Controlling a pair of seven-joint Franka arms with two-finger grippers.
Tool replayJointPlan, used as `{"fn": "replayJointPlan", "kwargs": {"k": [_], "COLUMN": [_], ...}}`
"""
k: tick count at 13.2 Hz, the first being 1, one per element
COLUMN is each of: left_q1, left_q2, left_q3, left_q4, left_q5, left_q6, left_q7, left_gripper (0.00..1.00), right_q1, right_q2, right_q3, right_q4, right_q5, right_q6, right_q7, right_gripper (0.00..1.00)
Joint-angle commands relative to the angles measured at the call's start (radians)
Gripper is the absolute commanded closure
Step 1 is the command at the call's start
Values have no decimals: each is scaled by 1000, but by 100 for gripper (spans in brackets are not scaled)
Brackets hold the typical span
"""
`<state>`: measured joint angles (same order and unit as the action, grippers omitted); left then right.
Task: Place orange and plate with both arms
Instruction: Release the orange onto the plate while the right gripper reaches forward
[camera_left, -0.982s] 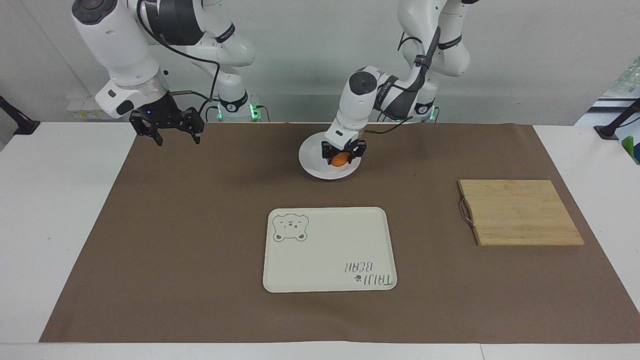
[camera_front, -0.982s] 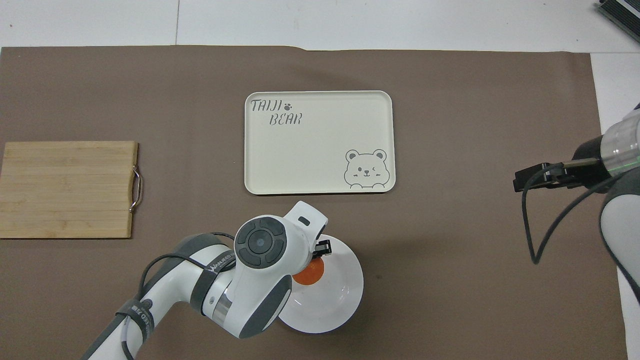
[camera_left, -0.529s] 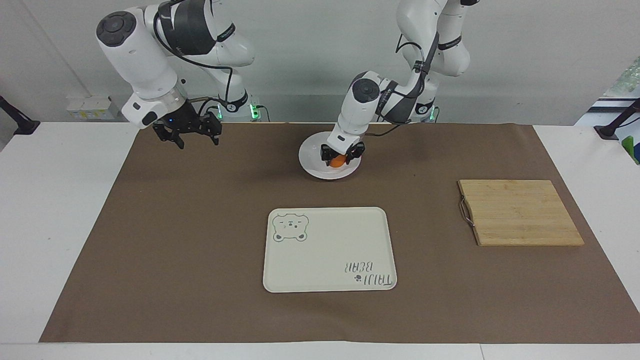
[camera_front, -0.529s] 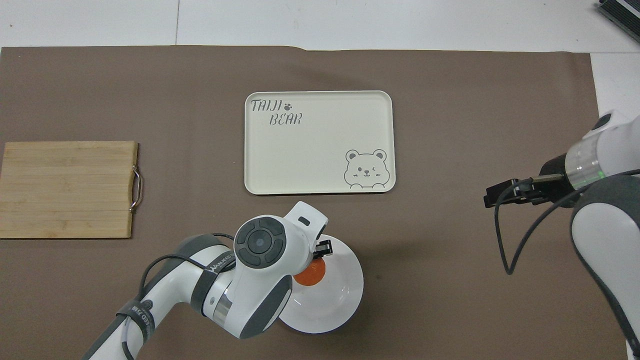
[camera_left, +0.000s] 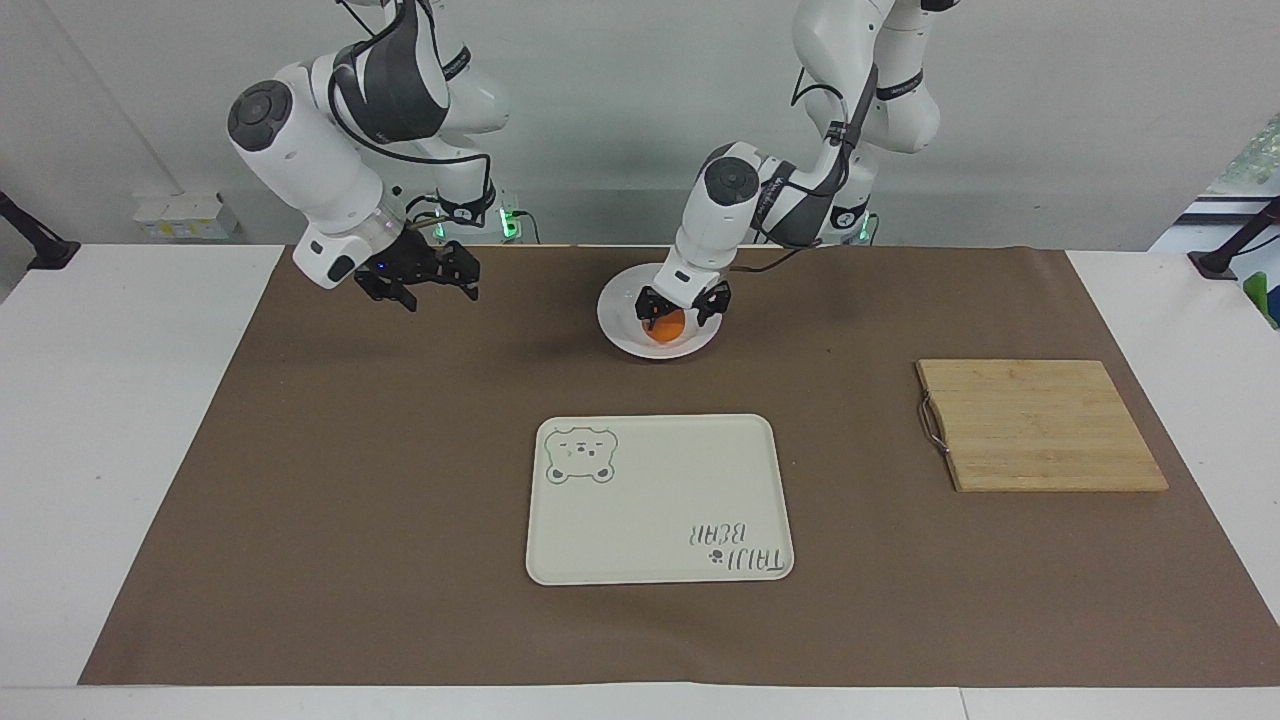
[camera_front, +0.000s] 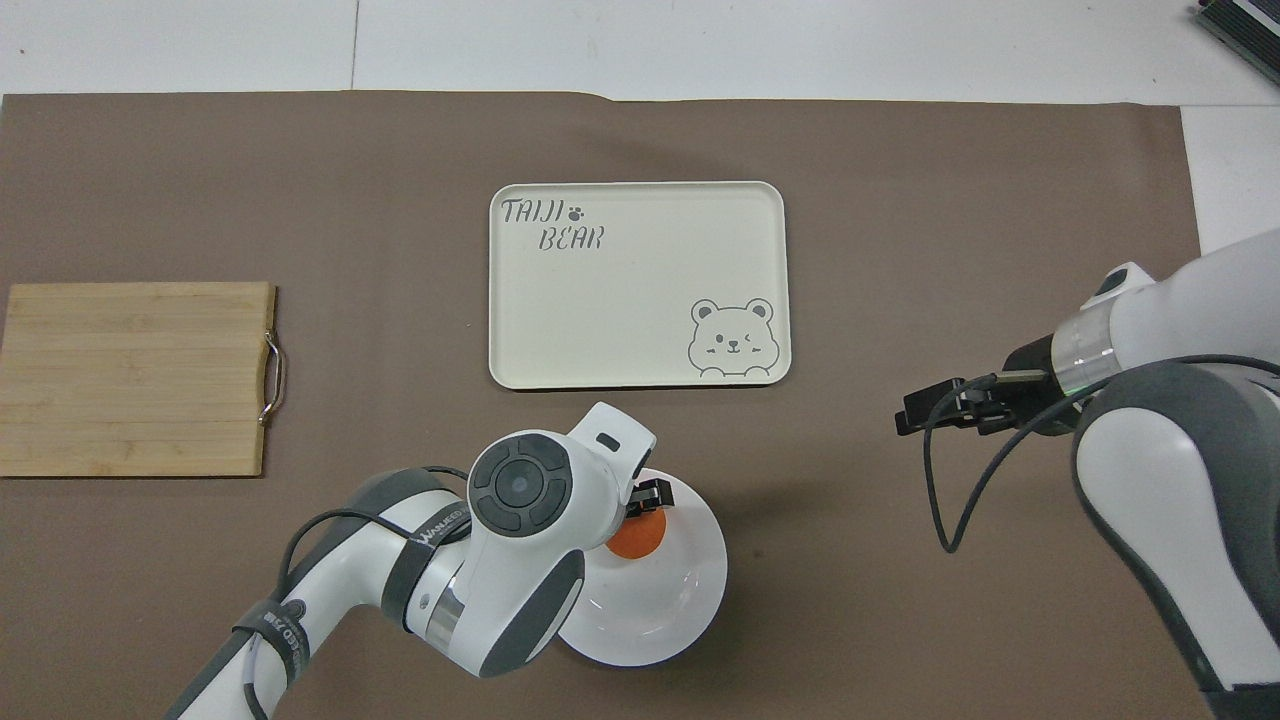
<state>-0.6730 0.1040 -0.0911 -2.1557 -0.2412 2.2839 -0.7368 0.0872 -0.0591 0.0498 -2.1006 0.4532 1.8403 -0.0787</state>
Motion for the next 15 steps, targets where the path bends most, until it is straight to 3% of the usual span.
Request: {"fn": "replayJointPlan", "kwargs": {"k": [1,4,7,10,13,15], "left_q1": [9,128,243,367,441,486], "left_q2": [-29,-55,-75,-75,-76,-78], "left_q3": [22,24,24,25,28,33], "left_q4": [58,196,319,445,583,638], "left_q5": [-13,5,103,121,213,244], "left_q6": [-93,-274,-398,-521,-677,-774], "left_q7": [10,42,219,397,581,678], "left_gripper": [0,0,0,0,0,0], "right_q1": [9,22,35,107,172,227], "right_q2": [-28,-5,7,22,36,38], "right_q3": [-1,-1,-1,-1,-1,-1], "right_q4": [-74,-130,-206,-272,-340,-377], "right_q5": [96,188,350,402,551,600], "right_q6": [42,83,137,235,318,384], "right_q7": [-67,-205,-321,-340,-395,-414], "right_gripper": [0,0,0,0,0,9]}}
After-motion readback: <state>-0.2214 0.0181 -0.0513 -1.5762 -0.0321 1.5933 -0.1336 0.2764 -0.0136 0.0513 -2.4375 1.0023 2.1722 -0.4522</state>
